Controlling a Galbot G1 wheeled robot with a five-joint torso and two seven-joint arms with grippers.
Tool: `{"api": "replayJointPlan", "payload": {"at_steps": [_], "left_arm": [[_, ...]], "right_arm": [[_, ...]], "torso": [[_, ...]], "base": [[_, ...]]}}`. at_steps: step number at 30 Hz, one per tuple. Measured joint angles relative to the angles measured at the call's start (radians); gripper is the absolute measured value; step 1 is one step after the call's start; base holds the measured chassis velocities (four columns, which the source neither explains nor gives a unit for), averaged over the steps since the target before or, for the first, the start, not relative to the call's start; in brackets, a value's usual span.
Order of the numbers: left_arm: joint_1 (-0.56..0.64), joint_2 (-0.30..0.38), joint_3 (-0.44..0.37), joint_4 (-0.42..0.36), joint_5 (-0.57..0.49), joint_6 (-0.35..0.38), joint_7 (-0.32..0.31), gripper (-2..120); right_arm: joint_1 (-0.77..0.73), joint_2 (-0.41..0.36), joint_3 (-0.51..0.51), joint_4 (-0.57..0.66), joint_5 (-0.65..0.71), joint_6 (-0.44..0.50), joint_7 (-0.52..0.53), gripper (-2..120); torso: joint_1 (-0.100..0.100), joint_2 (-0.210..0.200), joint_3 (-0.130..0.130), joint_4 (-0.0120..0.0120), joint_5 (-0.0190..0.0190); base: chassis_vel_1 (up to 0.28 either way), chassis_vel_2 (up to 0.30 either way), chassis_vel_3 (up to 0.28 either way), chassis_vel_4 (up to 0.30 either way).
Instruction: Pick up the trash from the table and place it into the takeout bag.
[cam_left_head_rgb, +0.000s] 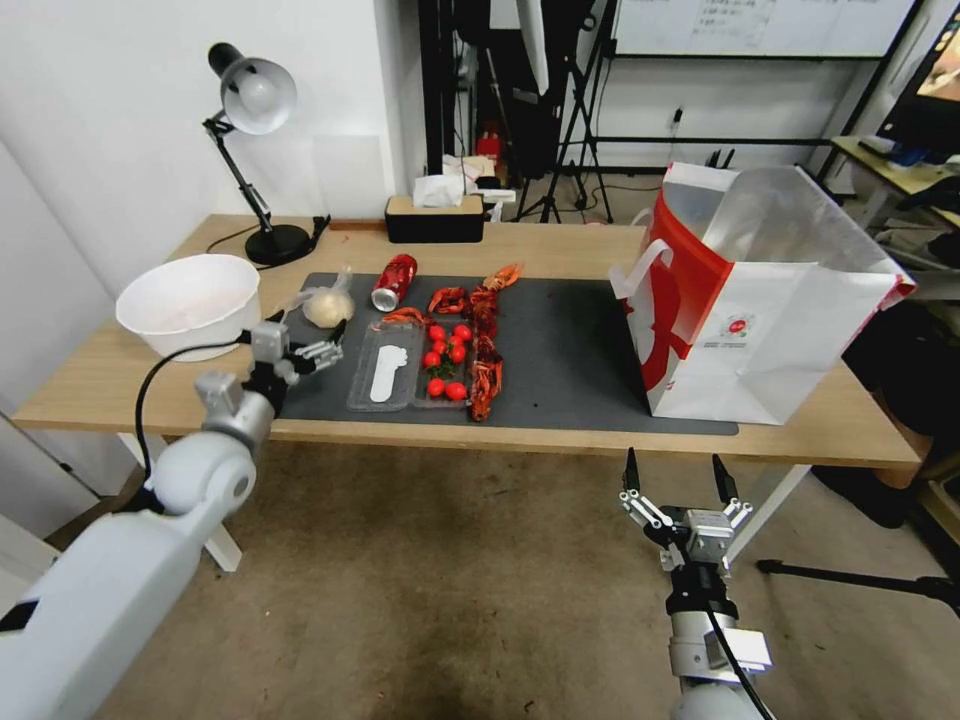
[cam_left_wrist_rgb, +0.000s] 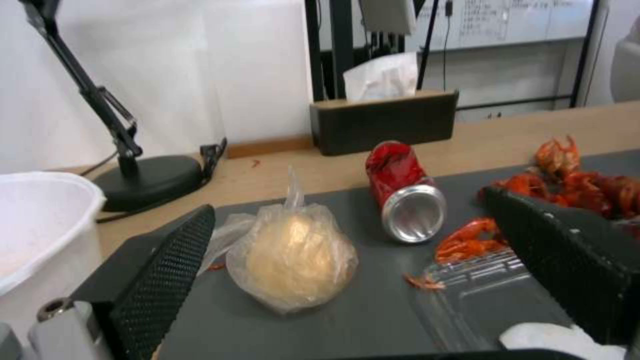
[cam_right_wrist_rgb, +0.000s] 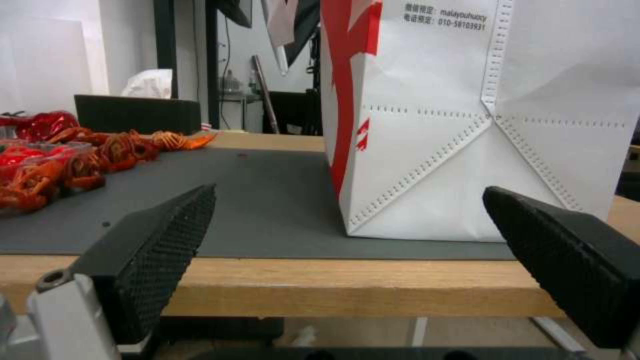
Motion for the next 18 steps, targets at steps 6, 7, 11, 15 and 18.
{"api": "replayJointPlan", "payload": {"at_steps": [6, 7, 11, 15, 18], "left_arm": [[-0.133, -0.022, 0.081, 0.109, -0.032, 0.089, -0.018, 100], [-0.133, -0.022, 0.081, 0.109, -0.032, 0.089, -0.018, 100], [-0.181, -0.038, 0.119, 0.144, -0.078, 0.153, -0.044, 100], [-0.254, -0.066, 0.172, 0.229, -0.088, 0.166, -0.052, 100], [-0.279, -0.072, 0.19, 0.259, -0.088, 0.165, -0.052, 100]], "right_arm": [[0.005, 0.001, 0.001, -0.003, 0.0, -0.003, 0.001, 100], [0.005, 0.001, 0.001, -0.003, 0.0, -0.003, 0.001, 100], [0.006, 0.003, 0.001, -0.003, -0.002, -0.003, 0.001, 100], [0.006, 0.003, 0.001, -0.003, -0.003, -0.004, 0.002, 100], [0.005, 0.003, 0.002, -0.002, -0.003, -0.004, 0.002, 100]], "torso": [[0.0, 0.0, 0.0, -0.0002, 0.0], [0.0, 0.0, 0.0, -0.0002, 0.0], [0.0, 0.0, 0.0, 0.0001, -0.0001], [0.0, 0.0, 0.0, -0.0001, 0.0001], [0.0, 0.0, 0.0, 0.0, 0.0001]], "base": [[0.0, 0.0, 0.0, 0.0], [0.0, 0.0, 0.0, 0.0], [0.0, 0.0, 0.0, 0.0], [0.0, 0.0, 0.0, 0.0], [0.0, 0.0, 0.0, 0.0]]}}
